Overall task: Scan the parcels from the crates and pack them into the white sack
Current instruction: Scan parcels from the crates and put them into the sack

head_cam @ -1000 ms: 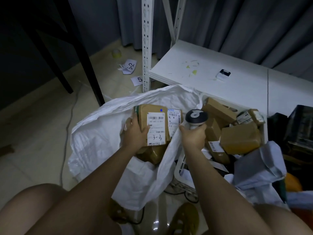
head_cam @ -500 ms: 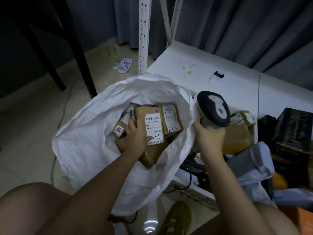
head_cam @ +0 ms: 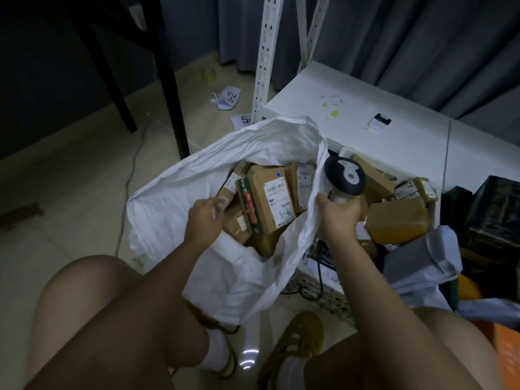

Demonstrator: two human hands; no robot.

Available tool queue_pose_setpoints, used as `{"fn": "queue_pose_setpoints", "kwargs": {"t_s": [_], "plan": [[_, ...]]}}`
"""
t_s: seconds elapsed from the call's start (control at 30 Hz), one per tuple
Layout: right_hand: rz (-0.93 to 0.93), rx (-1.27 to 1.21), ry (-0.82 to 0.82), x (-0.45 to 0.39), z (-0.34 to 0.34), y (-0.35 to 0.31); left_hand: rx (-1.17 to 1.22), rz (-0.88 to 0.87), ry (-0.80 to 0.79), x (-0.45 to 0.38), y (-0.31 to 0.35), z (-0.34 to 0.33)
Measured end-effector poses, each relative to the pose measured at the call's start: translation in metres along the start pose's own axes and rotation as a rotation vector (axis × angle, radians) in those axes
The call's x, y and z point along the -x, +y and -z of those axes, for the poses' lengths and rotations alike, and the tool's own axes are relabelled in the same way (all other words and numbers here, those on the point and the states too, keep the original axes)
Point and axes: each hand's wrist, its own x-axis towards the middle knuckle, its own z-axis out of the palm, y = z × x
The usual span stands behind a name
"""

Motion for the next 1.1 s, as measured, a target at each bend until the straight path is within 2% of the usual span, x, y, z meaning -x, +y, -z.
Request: {"fn": "queue_pose_setpoints", "kwargs": {"t_s": [0.1,0.23,0.4,0.5,0.6,0.7,0.83,0.93,1.03,1.1], "plan": [[-0.003,0.038,-0.01,0.01,-0.009,0.007,-0.126,0.183,0.043,0.006,-0.034,0.009],[-0.005,0.081,-0.037,0.021,-0.024,0.022,-0.166,0.396,0.156,0.011,-0.062,0.023],[0.023,0.145,-0.03,0.021,-0.043,0.032,-0.029,0.769,0.151,0.003,-0.087,0.027],[0.016,0.185,-0.037,0.02,-0.059,0.037,0.047,0.884,0.189,-0.005,-0.102,0.022],[0.021,0.207,-0.05,0.017,-0.069,0.043,0.22,0.963,0.232,-0.012,-0.118,0.019],[0.011,0.194,-0.048,0.014,-0.069,0.045,0.262,0.845,0.295,-0.012,-0.125,0.02],[0.032,0.167,-0.067,0.01,-0.063,0.039,0.324,0.482,0.35,-0.022,-0.099,0.029],[0.055,0.176,-0.08,0.003,-0.057,0.015,0.345,0.228,0.37,-0.041,-0.049,0.05],[0.147,0.033,-0.032,0.001,-0.047,-0.034,0.378,0.003,0.466,-0.061,0.023,0.095],[0.199,-0.066,-0.037,0.005,-0.037,-0.059,0.432,-0.088,0.497,-0.066,0.06,0.121]]}}
